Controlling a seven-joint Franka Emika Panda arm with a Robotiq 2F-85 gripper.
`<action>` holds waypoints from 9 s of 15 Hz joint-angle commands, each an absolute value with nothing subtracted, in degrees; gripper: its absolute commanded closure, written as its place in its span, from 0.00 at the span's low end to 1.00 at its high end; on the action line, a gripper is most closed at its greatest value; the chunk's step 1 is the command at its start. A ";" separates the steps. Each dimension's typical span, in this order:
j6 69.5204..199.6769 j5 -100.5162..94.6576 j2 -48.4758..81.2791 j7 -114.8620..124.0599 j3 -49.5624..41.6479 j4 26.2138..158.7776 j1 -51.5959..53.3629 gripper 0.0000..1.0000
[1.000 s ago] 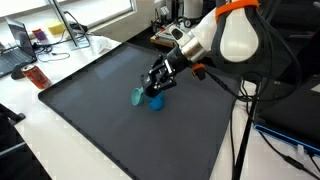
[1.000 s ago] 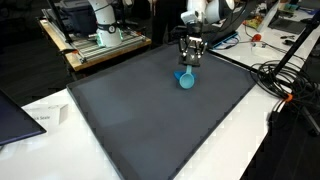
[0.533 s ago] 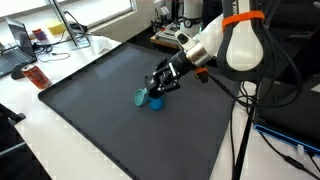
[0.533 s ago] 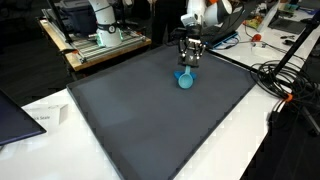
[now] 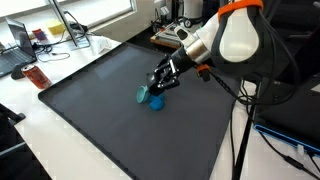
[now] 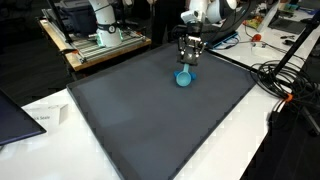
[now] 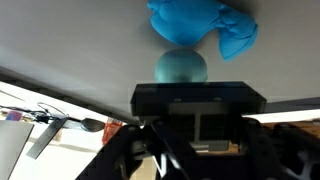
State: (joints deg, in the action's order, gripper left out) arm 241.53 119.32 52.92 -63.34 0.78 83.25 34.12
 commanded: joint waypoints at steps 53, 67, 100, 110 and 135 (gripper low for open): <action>242.58 143.77 47.38 -85.63 35.55 72.88 -8.09 0.72; 242.61 143.78 48.76 -86.03 43.86 72.92 -16.61 0.72; 242.57 143.82 52.38 -88.07 51.78 73.06 -27.14 0.72; 242.59 143.84 55.34 -89.36 56.08 72.45 -31.59 0.72; 241.27 143.88 59.49 -90.96 60.30 70.52 -36.81 0.47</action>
State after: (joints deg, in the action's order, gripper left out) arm 241.47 143.59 59.67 -90.88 60.63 70.45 -36.93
